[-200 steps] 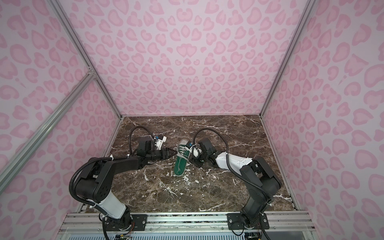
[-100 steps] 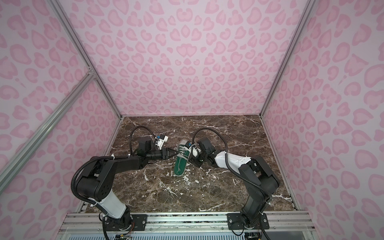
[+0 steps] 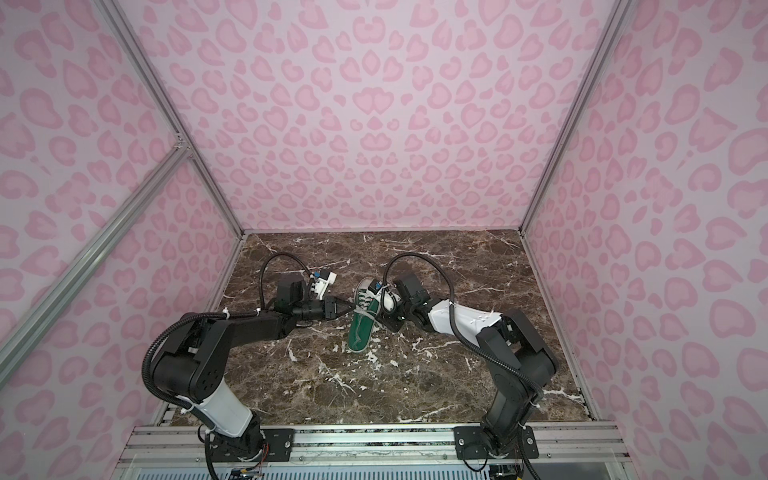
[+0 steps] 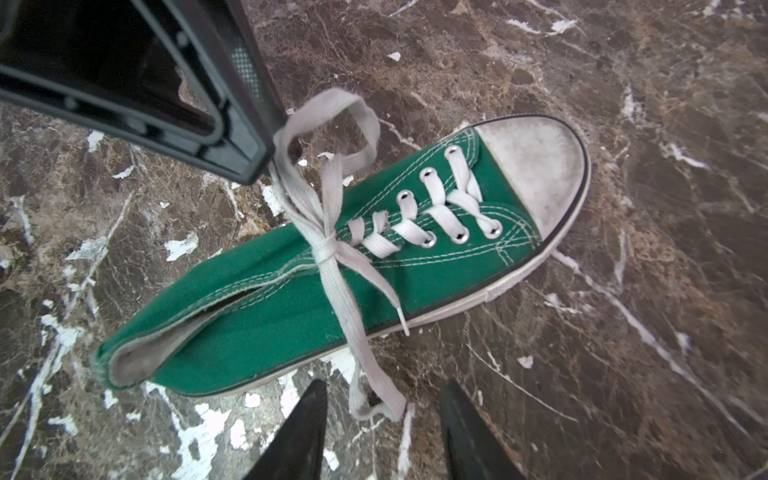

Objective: Tie the shoes

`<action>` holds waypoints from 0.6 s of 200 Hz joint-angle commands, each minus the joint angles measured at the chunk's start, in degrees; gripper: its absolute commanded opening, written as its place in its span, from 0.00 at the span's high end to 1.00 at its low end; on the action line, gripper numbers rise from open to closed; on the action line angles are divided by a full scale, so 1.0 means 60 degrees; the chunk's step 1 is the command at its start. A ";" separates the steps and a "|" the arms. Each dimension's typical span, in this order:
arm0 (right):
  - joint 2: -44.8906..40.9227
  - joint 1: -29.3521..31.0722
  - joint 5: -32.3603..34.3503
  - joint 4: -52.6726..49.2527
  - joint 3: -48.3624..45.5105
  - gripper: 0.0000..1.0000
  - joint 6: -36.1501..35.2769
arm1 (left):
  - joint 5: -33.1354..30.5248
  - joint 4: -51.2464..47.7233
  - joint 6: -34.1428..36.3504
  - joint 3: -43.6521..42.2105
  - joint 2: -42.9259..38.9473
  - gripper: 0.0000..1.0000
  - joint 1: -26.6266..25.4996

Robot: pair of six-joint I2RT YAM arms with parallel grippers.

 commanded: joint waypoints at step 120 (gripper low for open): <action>0.0520 -0.0008 -0.0369 0.0022 0.0561 0.54 0.0027 | -0.0145 0.0205 0.0072 -0.0241 -0.0215 0.75 -0.0001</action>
